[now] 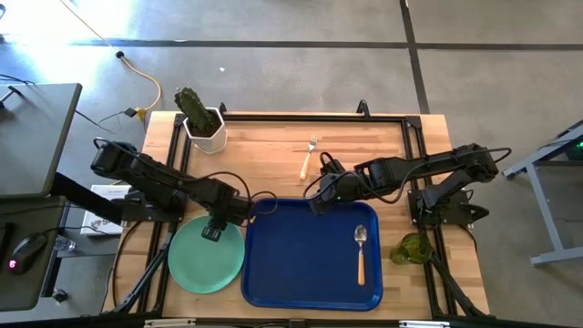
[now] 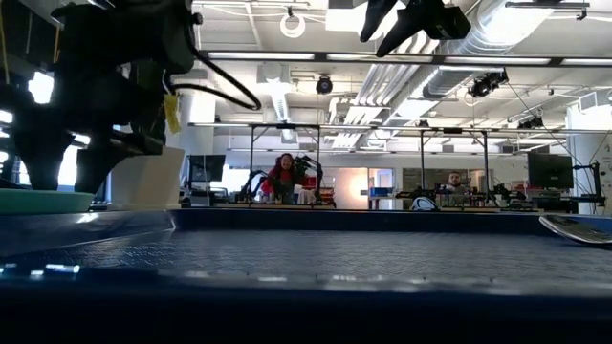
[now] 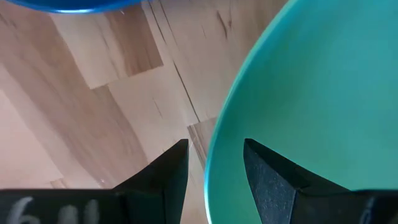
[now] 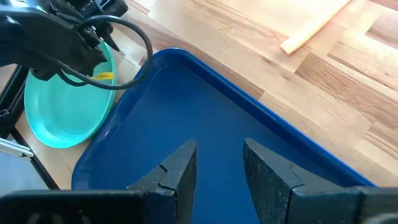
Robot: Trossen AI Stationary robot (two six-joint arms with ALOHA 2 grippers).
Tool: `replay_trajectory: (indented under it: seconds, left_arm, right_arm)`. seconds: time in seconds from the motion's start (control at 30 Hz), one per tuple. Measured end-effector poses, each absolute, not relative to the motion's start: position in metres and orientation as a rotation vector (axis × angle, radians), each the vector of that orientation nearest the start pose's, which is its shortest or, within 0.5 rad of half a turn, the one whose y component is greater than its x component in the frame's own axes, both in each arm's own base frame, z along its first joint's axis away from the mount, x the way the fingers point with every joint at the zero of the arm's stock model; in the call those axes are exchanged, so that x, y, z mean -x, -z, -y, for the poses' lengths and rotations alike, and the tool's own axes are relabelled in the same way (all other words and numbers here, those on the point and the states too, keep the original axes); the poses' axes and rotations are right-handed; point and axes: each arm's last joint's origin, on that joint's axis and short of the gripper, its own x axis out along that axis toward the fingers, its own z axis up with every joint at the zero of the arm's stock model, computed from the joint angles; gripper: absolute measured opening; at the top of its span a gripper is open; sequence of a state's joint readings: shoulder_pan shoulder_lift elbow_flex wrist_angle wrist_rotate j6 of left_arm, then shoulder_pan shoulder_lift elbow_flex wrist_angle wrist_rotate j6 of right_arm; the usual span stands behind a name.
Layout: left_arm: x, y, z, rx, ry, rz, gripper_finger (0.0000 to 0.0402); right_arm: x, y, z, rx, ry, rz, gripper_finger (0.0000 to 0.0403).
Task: Pick and place plate/cup/fork/spoon on tray
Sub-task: Put the green plate on the blue tray to the left of the orange spoon
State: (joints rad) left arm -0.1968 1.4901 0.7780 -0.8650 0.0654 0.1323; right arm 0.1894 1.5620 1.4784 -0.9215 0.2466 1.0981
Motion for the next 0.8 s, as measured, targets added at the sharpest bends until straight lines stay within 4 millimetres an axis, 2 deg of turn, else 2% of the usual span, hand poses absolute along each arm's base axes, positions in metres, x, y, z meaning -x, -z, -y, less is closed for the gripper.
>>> replay_trajectory:
  seconds: [0.3, 0.7, 0.8]
  left_arm:
    - [-0.2202, -0.1455, 0.0459, -0.216, 0.318, -1.61, 0.0135]
    - [-0.2185, -0.1459, 0.0458, -0.207, 0.328, -1.63, 0.002]
    - [-0.2163, -0.1466, 0.0457, -0.199, 0.334, -1.653, 0.0008]
  right_arm:
    - [-0.3147, -0.3265, -0.0531, -0.794, 0.567, -0.822, 0.0122]
    - [-0.3151, -0.3268, -0.0532, -0.809, 0.571, -0.814, 0.0122]
    - [-0.3152, -0.3269, -0.0529, -0.815, 0.584, -0.803, 0.0122]
